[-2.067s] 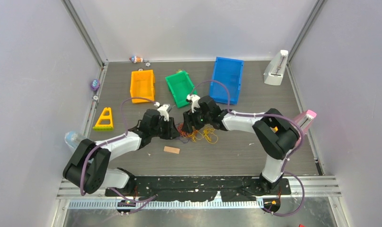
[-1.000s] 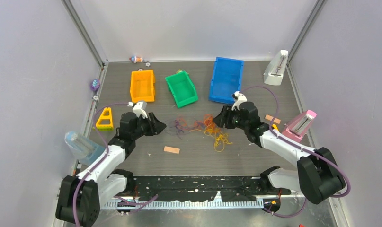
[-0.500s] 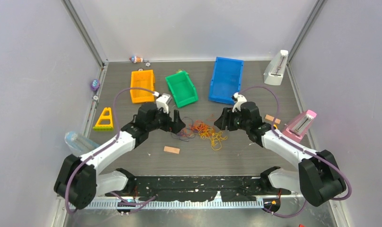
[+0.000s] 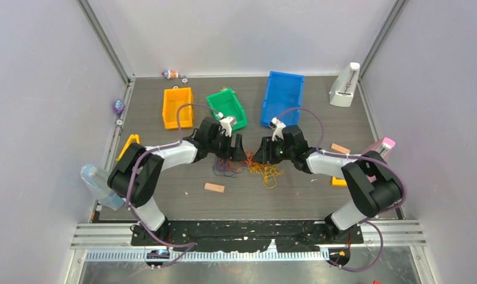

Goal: Untangle the cables

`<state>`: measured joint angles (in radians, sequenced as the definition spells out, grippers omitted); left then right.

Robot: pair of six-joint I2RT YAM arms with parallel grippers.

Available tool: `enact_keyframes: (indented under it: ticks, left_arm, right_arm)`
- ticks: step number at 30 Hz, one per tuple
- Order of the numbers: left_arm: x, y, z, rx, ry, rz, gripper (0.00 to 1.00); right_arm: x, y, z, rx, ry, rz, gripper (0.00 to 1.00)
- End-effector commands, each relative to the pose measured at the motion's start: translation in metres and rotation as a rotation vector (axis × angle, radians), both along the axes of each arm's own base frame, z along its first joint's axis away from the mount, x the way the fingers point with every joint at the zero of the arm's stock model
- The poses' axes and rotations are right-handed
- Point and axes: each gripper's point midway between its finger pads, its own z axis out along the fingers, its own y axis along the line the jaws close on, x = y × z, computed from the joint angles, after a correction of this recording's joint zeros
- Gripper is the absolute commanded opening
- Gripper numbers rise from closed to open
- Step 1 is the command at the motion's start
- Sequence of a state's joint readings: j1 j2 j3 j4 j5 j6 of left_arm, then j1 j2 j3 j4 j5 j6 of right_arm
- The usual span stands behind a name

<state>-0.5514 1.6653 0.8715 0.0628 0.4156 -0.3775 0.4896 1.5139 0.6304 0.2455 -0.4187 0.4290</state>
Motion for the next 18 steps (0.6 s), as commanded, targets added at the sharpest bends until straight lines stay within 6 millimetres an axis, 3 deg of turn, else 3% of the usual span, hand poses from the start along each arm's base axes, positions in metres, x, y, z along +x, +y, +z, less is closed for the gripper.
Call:
enact_keyframes:
  ticks: [1, 4, 7, 10, 12, 14, 17, 18]
  left_arm:
    - [0.008, -0.025, 0.007, -0.102, 0.022, -0.030, 0.73]
    - [0.010, -0.031, -0.004, -0.130, 0.047, -0.024, 0.67]
    - [0.009, -0.040, -0.007, -0.179, 0.057, -0.040, 0.56]
    - [0.007, -0.047, -0.010, -0.200, 0.070, -0.062, 0.31]
    - [0.004, -0.047, -0.011, -0.206, 0.078, -0.071, 0.02]
    - [0.004, -0.039, -0.009, -0.197, 0.068, -0.052, 0.00]
    - [0.012, -0.011, 0.005, -0.225, 0.028, 0.030, 0.00]
    - [0.017, 0.001, 0.013, -0.245, 0.012, 0.068, 0.00]
  right_arm:
    - [0.022, 0.019, 0.008, 0.044, -0.048, -0.029, 0.48]
    - [0.018, 0.019, -0.009, 0.047, -0.011, -0.039, 0.35]
    - [0.014, 0.024, -0.015, 0.070, 0.006, -0.030, 0.15]
    - [0.012, 0.026, -0.017, 0.068, 0.013, -0.021, 0.06]
    - [0.013, 0.023, -0.016, 0.056, 0.006, -0.035, 0.06]
    - [0.015, 0.016, -0.012, 0.031, -0.014, -0.067, 0.06]
    - [0.017, -0.007, -0.010, -0.045, -0.028, -0.150, 0.05]
    - [0.023, -0.019, -0.001, -0.069, -0.066, -0.211, 0.05]
